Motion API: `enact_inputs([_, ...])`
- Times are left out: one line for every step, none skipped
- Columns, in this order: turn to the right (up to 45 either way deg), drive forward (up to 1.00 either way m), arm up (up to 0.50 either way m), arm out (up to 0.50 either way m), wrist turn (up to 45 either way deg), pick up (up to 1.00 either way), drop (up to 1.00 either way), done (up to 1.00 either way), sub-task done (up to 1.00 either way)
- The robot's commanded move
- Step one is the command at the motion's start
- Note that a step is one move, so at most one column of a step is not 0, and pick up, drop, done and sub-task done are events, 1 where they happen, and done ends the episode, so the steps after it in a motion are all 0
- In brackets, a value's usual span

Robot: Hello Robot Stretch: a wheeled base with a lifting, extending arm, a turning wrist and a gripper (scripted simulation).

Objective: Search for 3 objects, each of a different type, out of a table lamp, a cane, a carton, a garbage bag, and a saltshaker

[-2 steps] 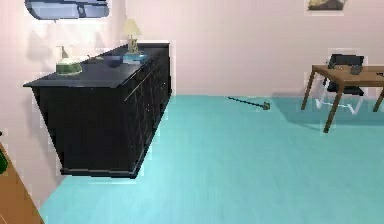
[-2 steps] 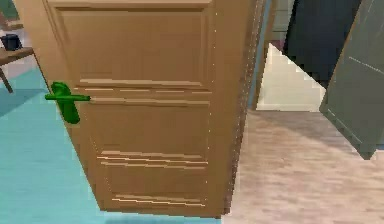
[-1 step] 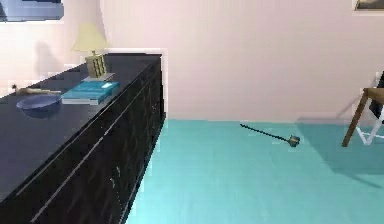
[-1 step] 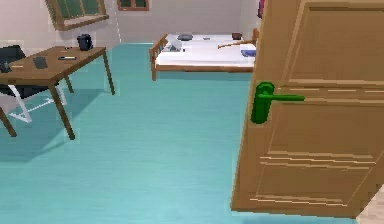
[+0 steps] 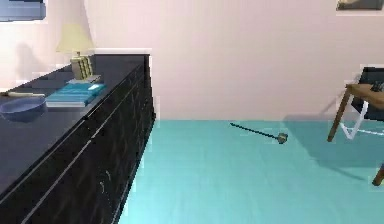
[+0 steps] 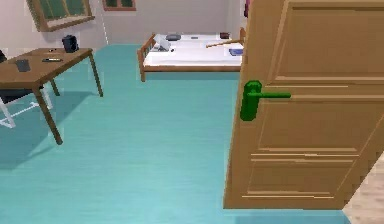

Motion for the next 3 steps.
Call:
enact_inputs([0.0, 0.05, 0.0, 0.0, 0.0, 0.0, 0.0, 0.0, 0.0])
enact_inputs([-45.0, 0.0, 0.0, 0.0, 0.0, 0.0, 0.0, 0.0, 0.0])
enact_inputs([-15.0, 0.0, 0.0, 0.0, 0.0, 0.0, 0.0, 0.0, 0.0])
